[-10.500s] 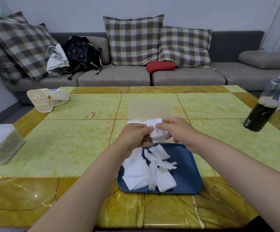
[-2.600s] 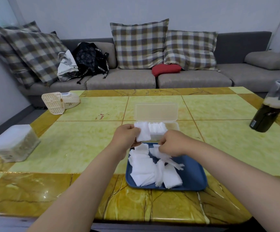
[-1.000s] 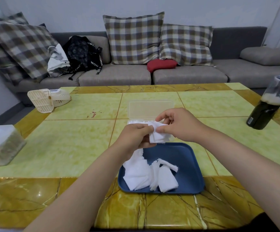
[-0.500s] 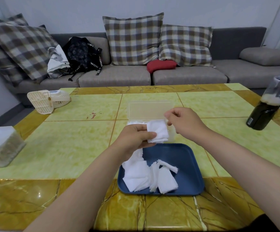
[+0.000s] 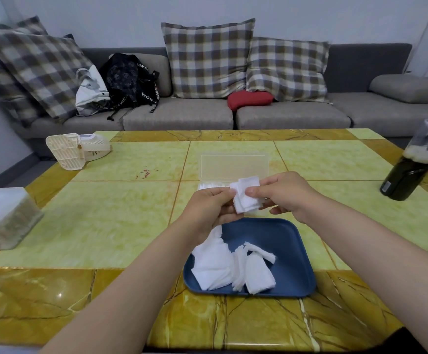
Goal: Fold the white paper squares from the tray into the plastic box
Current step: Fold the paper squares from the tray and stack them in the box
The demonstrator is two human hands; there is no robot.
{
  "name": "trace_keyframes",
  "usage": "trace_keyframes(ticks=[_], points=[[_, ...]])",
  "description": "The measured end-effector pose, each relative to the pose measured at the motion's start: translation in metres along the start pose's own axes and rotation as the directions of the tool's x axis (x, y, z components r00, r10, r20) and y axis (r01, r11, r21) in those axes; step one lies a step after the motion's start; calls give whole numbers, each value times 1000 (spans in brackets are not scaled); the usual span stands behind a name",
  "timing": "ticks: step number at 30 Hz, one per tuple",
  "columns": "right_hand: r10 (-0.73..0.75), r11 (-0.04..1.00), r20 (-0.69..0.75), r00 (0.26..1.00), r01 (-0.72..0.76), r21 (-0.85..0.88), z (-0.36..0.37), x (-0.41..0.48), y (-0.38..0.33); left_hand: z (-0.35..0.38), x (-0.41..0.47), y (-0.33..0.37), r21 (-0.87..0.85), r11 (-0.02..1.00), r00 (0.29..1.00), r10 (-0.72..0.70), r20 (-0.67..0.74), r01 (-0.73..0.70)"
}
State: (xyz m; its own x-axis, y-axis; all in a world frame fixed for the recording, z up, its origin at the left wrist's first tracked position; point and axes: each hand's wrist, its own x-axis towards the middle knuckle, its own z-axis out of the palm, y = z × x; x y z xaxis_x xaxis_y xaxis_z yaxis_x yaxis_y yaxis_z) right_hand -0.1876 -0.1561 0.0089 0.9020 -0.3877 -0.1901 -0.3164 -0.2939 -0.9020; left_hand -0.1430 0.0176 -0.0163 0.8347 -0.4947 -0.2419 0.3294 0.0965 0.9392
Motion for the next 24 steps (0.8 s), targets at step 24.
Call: trace_keyframes(ticks=[24], points=[[-37,998,129,991,43,-47,0,5,-6,4,9,7,92,992,994,96,-54,-91]])
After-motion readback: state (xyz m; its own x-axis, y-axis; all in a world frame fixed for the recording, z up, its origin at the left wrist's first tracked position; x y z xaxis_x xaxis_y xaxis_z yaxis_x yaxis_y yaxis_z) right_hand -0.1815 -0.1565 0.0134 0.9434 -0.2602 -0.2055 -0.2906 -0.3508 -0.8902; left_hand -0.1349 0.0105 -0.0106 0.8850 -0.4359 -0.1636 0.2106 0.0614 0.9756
